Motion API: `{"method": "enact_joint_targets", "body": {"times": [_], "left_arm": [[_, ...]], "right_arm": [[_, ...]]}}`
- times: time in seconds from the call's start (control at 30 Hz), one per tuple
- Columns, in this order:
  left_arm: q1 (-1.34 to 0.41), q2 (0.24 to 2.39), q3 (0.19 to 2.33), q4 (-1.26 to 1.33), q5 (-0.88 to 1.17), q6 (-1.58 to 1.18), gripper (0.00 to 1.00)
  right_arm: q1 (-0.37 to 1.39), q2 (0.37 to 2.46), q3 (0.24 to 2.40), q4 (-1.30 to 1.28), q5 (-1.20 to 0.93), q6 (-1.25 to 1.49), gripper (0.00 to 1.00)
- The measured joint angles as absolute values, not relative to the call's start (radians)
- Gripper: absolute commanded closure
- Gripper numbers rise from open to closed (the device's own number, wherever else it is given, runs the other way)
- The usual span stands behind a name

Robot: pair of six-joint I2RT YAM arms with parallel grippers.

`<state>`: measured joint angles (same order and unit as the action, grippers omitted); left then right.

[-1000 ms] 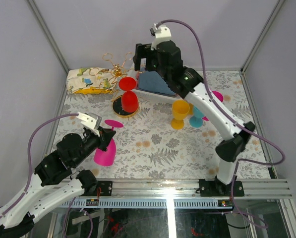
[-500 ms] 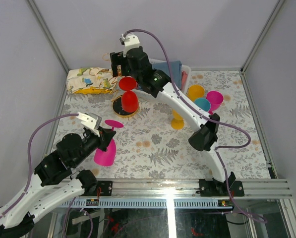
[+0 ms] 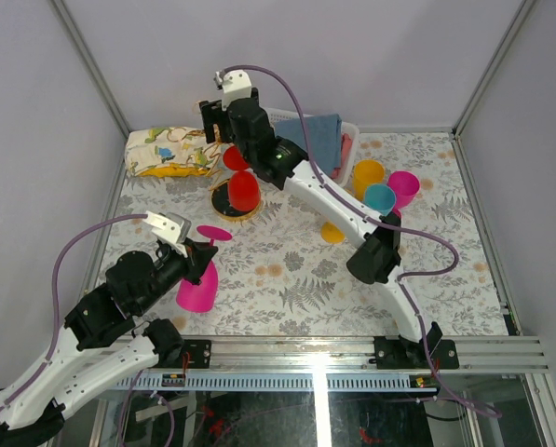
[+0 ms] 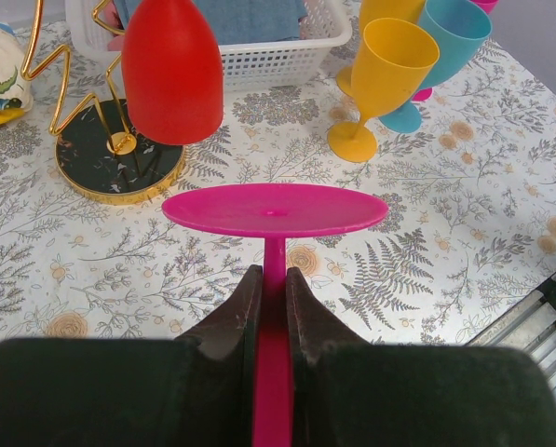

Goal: Place the wine glass upside down on the wine glass rack
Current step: Move the wine rack to the center of the board.

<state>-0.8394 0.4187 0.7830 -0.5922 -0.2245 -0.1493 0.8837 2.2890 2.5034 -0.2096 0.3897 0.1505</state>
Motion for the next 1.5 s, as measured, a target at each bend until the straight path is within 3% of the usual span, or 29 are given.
{"method": "enact_joint_targets", "body": {"times": [0.17,0.3,0.4,0.6,0.8,1.13,1.5], "left_arm": [[-0.839,0.419,0.783,-0.592,-0.224,-0.149,1.0],[-0.839,0.418,0.783,-0.592,-0.224,-0.149,1.0],[-0.839,0.418,0.783,-0.592,-0.224,-0.149,1.0],[-0.839,0.415,0.783,-0.592,-0.224,-0.149,1.0],[-0.839,0.415,0.783,-0.592,-0.224,-0.149,1.0],[-0.839,0.403,0.783,-0.588,-0.224,-0.15,1.0],[-0.839,0.399,0.759,-0.456,-0.197,-0.153,1.0]], "right_arm": [[0.884,2.334,2.504,-0.182,0.409,0.118,0.2],[0.884,2.363,2.504,-0.174,0.408,0.105,0.28],[0.884,2.363,2.504,-0.172,0.408,0.104,0.45],[0.885,2.363,2.503,-0.165,0.402,0.091,0.69],[0.885,2.347,2.47,-0.143,0.395,0.086,1.0],[0.885,2.191,2.289,-0.194,0.308,0.076,1.0],[0.885,1.851,1.854,-0.174,0.244,0.05,1.0]]}}
